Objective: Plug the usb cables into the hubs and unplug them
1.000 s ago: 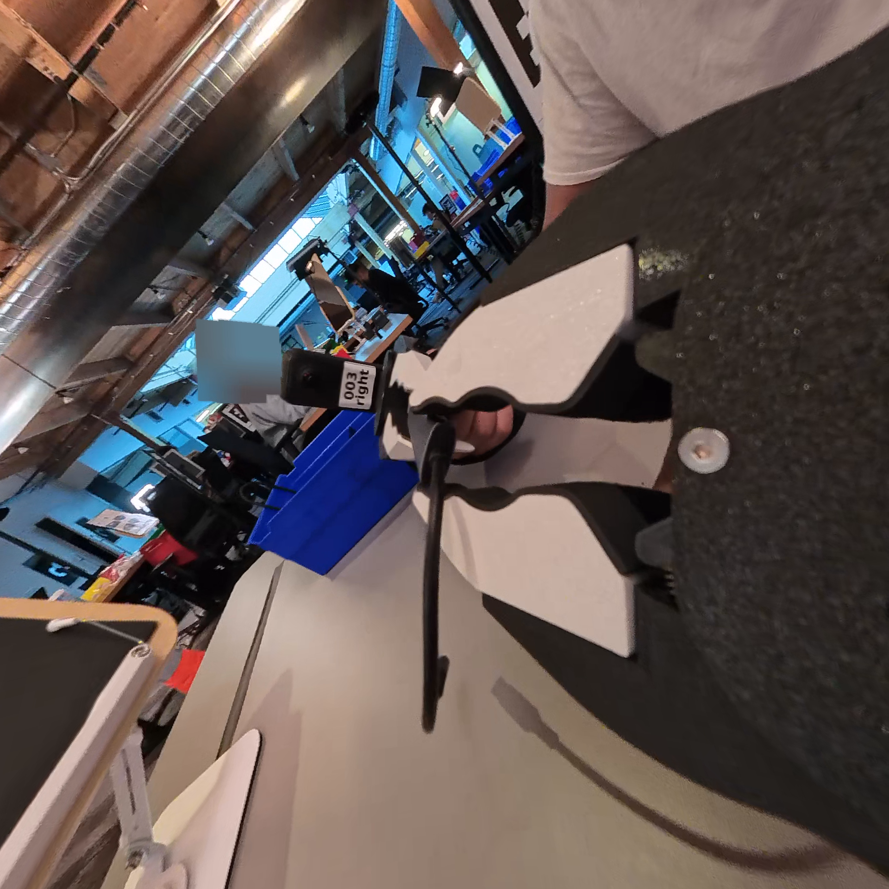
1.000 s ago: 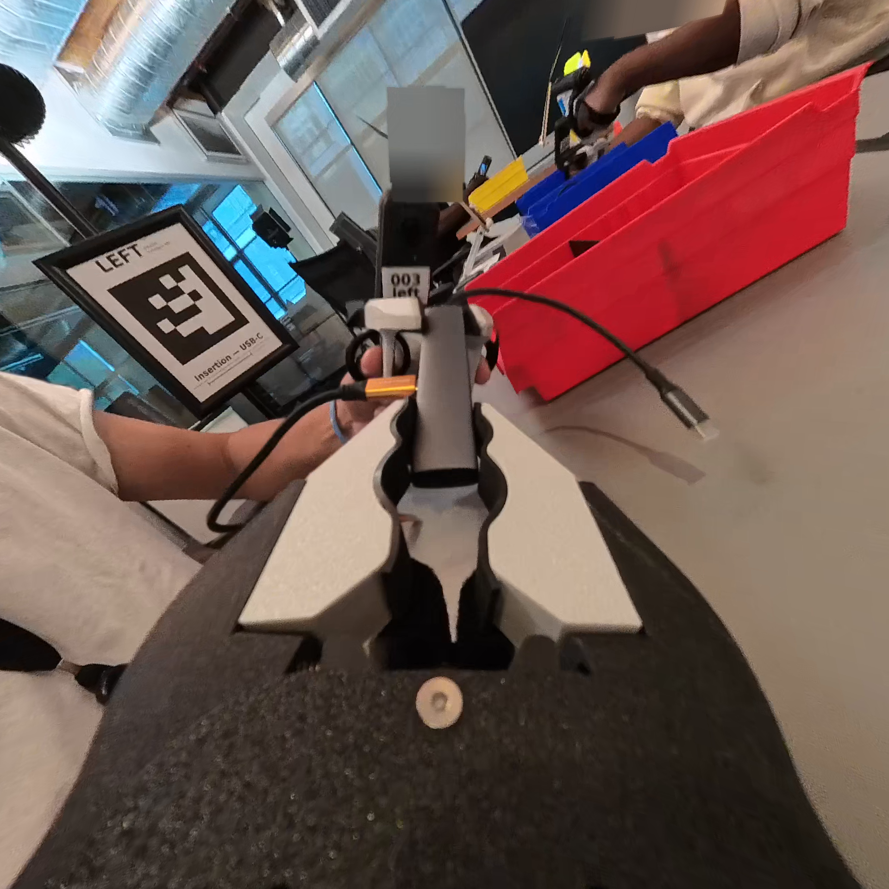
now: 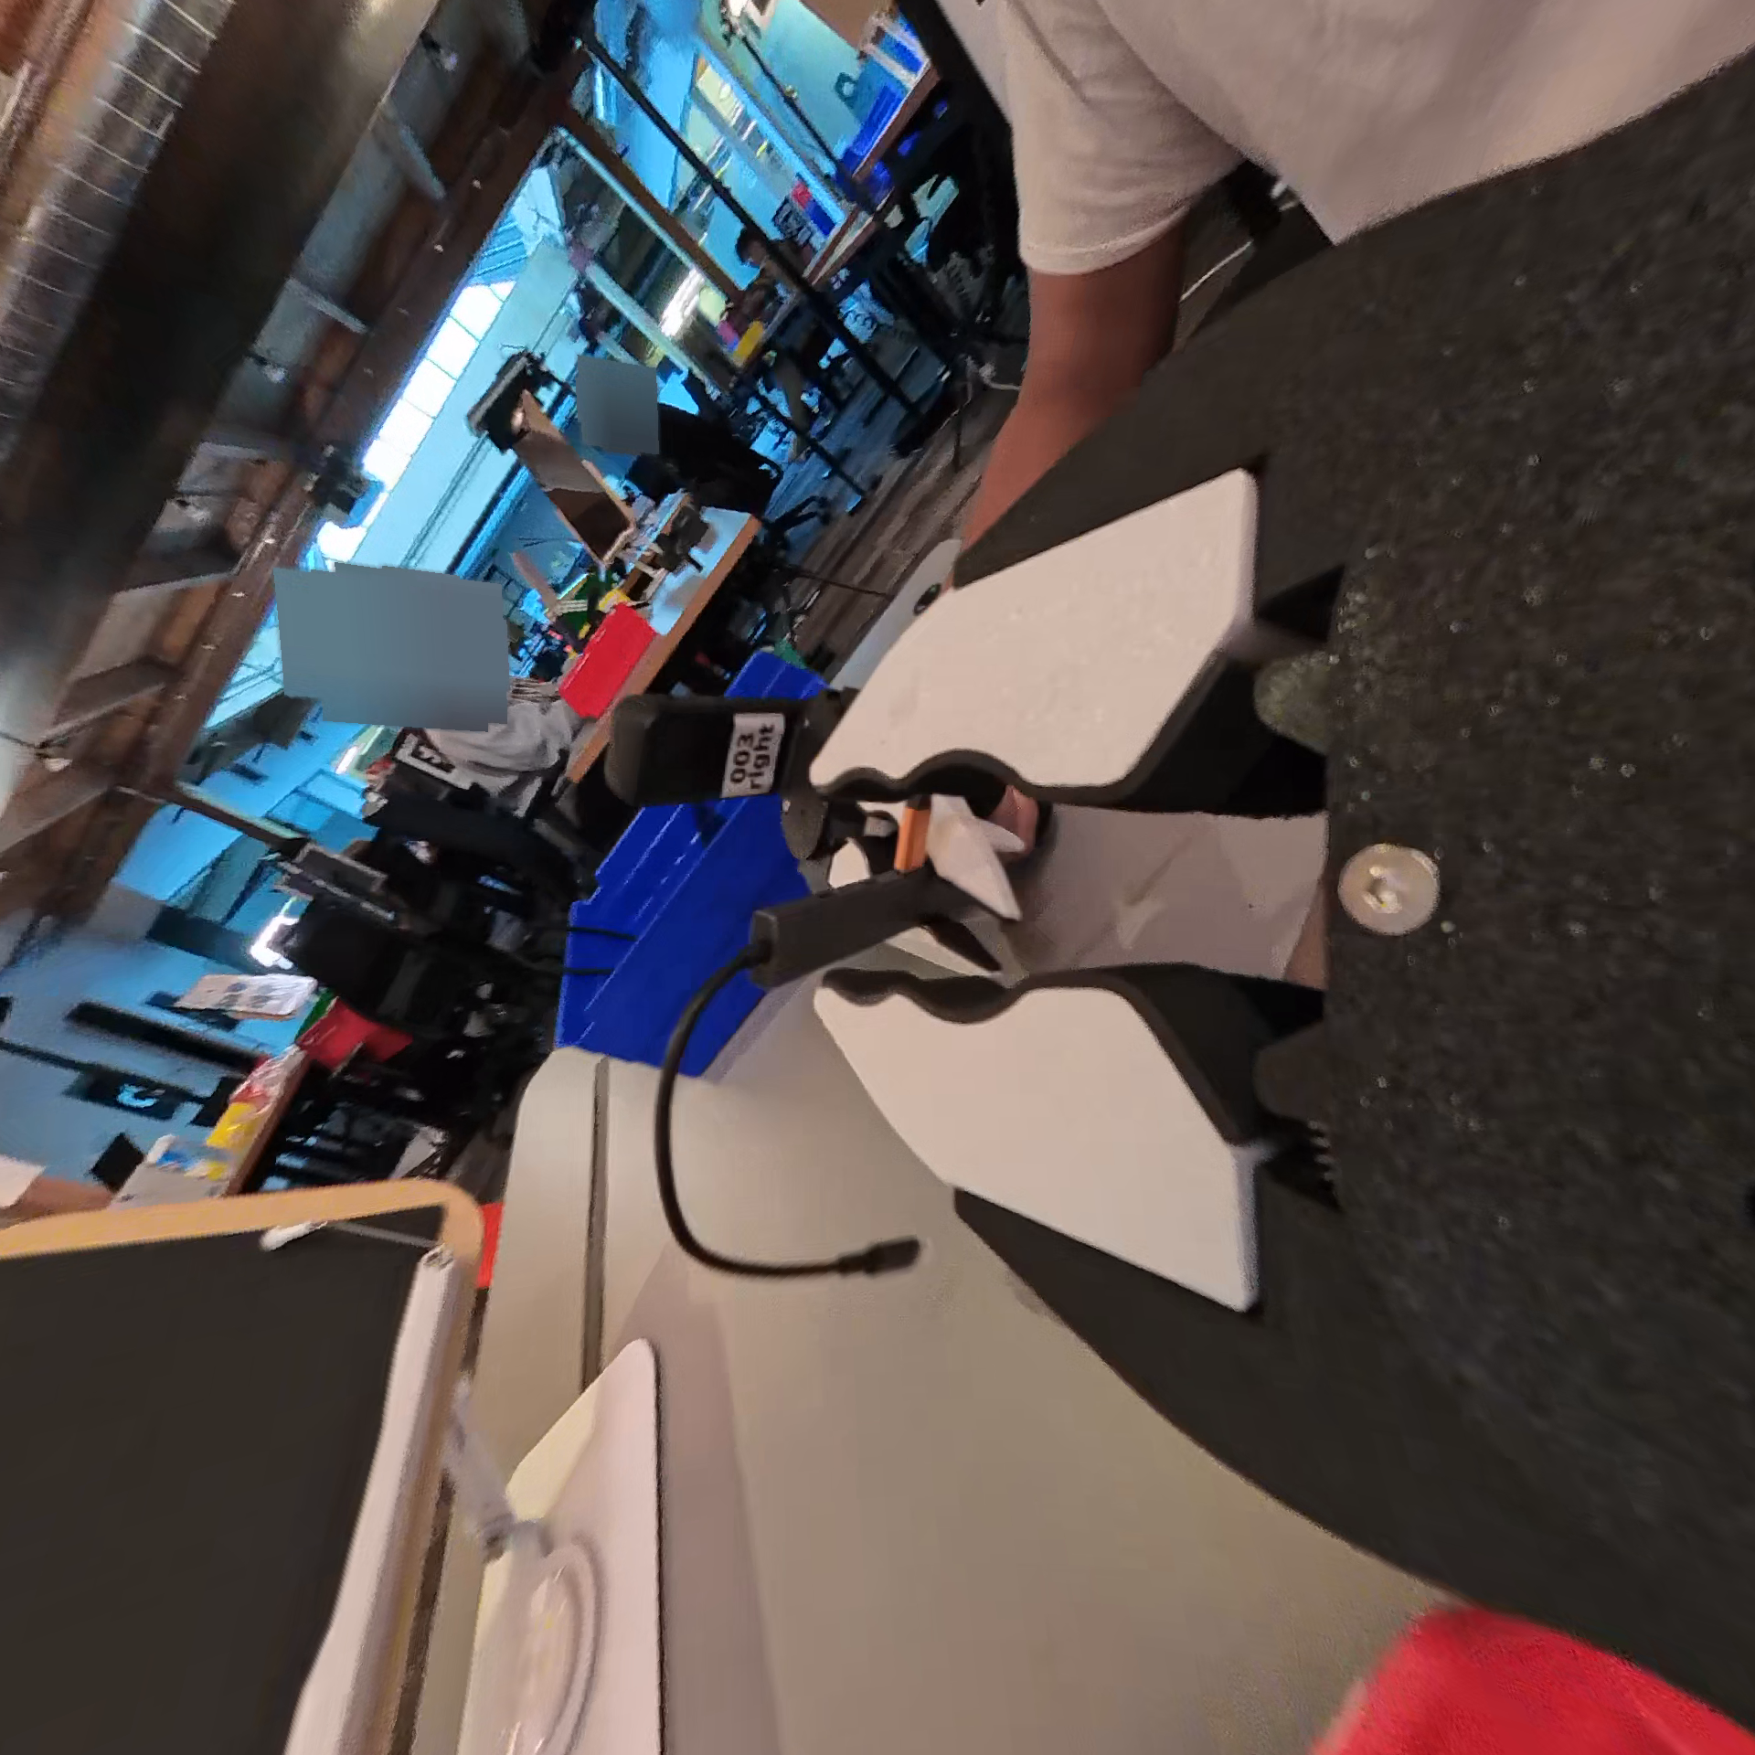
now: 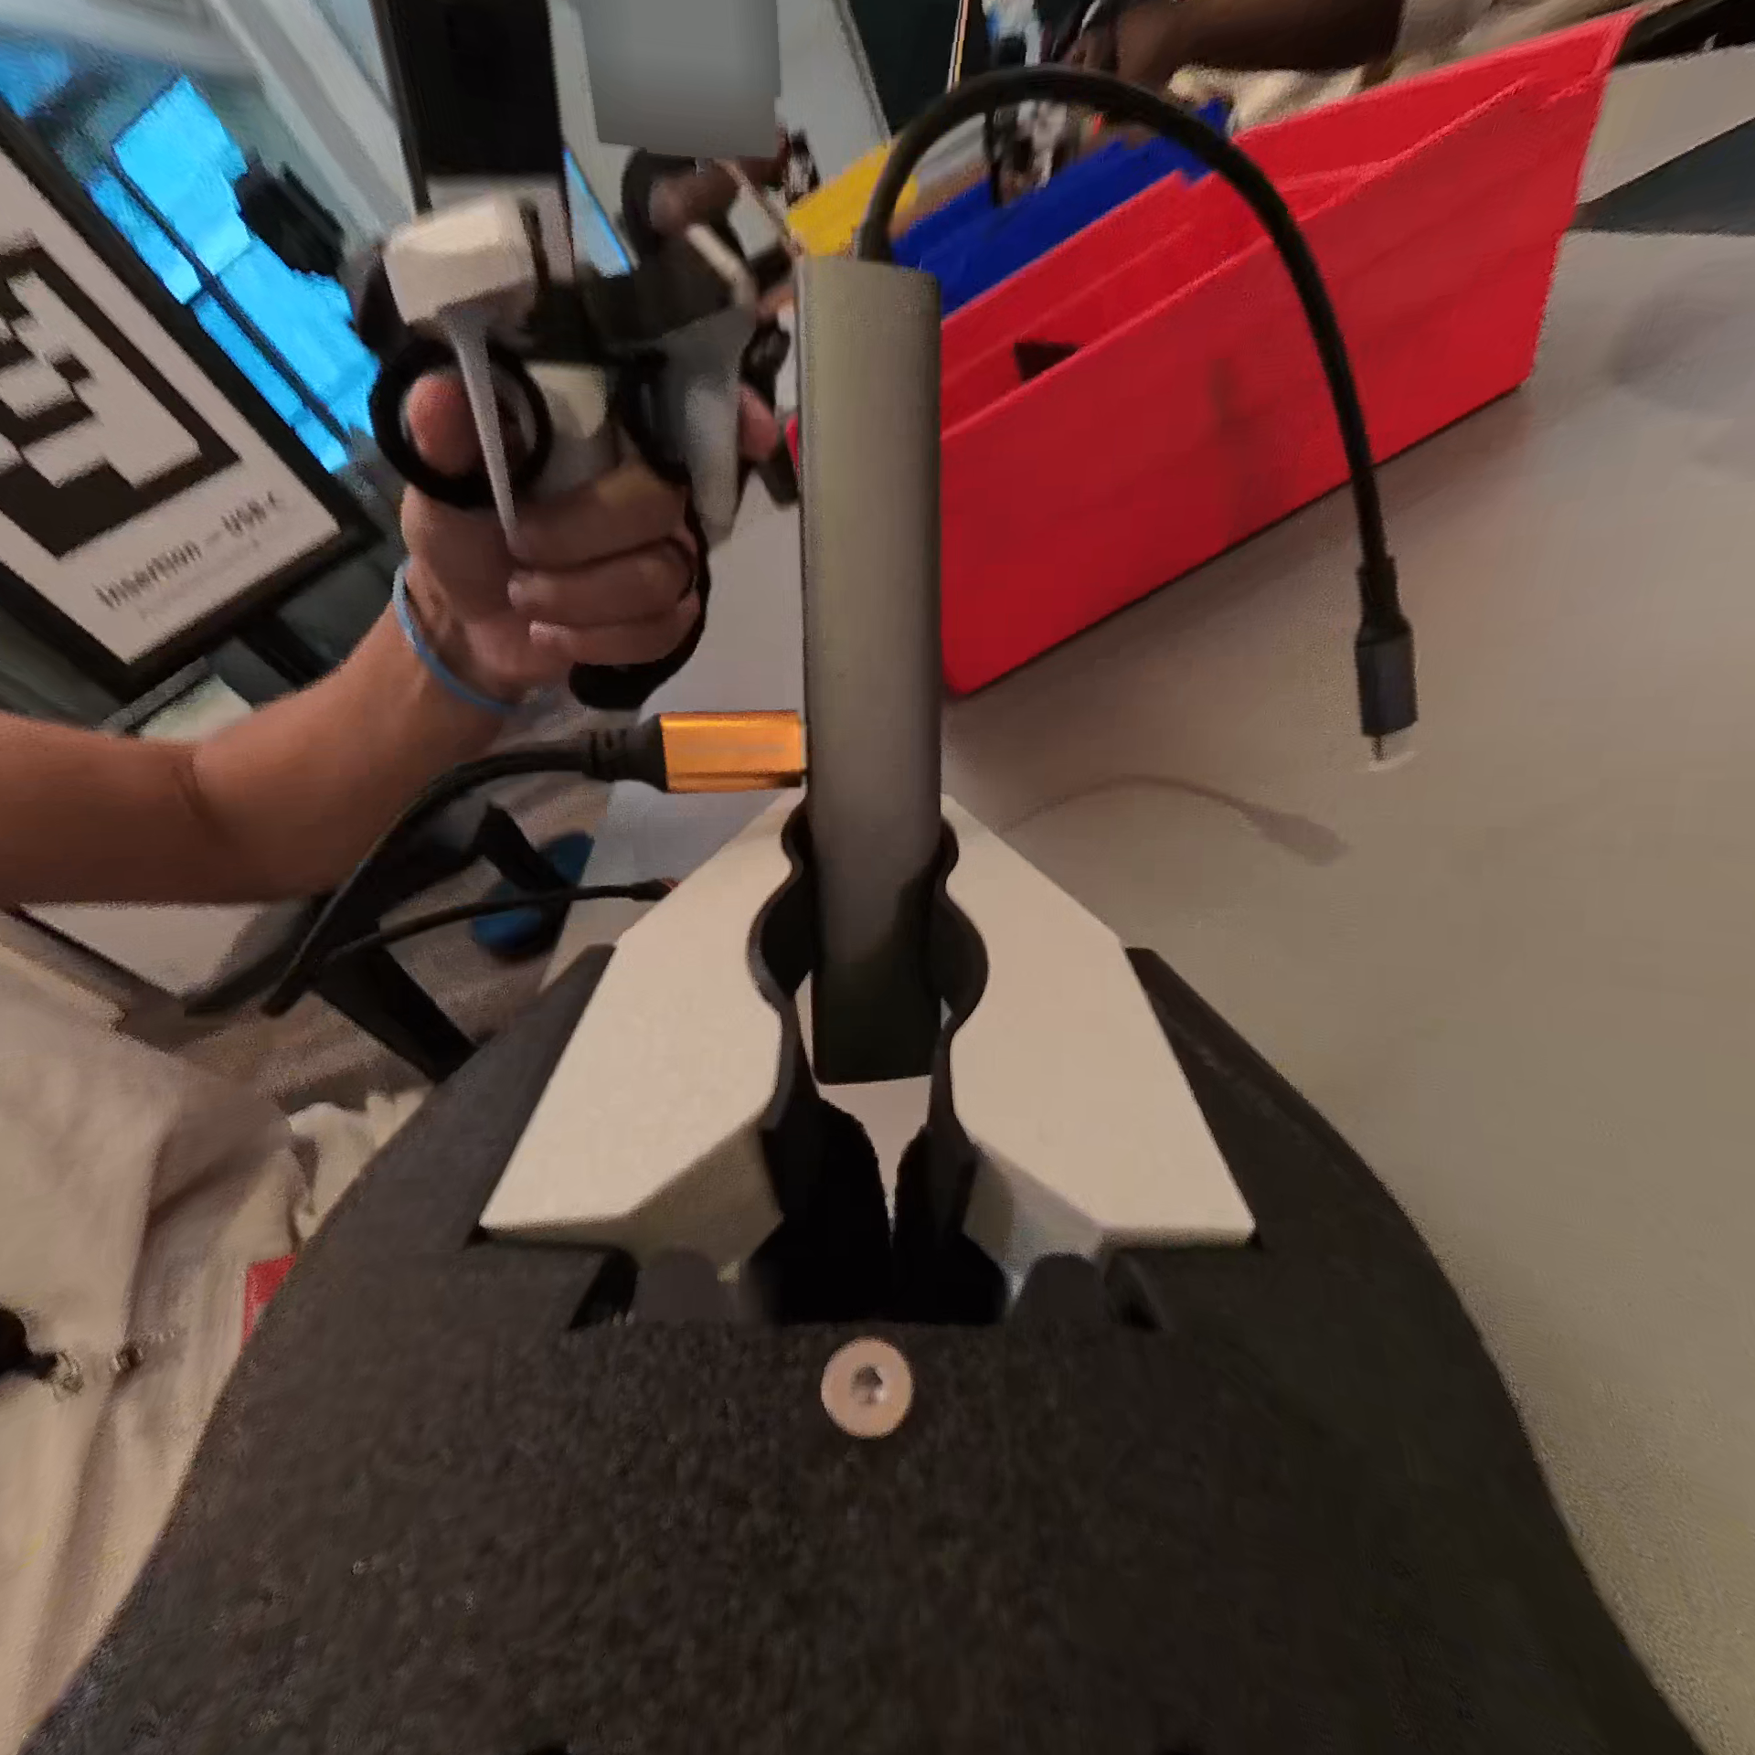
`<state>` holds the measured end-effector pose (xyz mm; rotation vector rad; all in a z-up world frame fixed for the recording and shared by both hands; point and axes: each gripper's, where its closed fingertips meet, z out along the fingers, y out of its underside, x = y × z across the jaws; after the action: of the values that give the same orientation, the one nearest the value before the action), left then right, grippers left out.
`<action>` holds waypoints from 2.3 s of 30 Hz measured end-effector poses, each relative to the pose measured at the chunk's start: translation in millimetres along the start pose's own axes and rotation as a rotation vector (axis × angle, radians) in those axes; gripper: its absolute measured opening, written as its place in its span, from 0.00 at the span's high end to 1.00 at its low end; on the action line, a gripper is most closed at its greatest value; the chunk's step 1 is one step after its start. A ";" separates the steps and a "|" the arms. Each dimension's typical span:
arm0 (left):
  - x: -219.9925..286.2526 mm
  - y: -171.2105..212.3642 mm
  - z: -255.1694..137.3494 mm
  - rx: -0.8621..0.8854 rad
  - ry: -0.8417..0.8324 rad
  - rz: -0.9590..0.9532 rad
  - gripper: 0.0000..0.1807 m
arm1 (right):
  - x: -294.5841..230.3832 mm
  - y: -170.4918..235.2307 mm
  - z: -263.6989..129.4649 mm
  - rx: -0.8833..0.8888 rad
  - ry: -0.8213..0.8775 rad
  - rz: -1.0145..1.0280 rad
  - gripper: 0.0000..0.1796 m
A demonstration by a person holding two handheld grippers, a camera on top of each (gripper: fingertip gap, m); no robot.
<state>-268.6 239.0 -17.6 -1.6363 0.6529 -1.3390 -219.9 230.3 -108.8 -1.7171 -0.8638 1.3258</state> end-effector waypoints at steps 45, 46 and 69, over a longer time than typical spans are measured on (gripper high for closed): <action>-87.1 -66.2 -158.1 -0.907 -0.382 0.841 0.96 | 35.6 -30.6 -22.4 0.247 0.144 -0.005 0.91; -68.0 -75.2 -159.9 -0.858 -0.407 0.846 0.96 | 35.9 -31.7 -23.6 0.250 0.149 -0.009 0.91; -21.0 187.3 -45.3 -0.792 -0.439 0.356 0.96 | 98.2 6.6 -43.8 -0.180 0.682 -0.321 0.91</action>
<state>-292.0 156.5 -191.4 -2.1953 1.2198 -0.4302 -155.1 305.1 -151.3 -1.8902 -0.8135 0.4045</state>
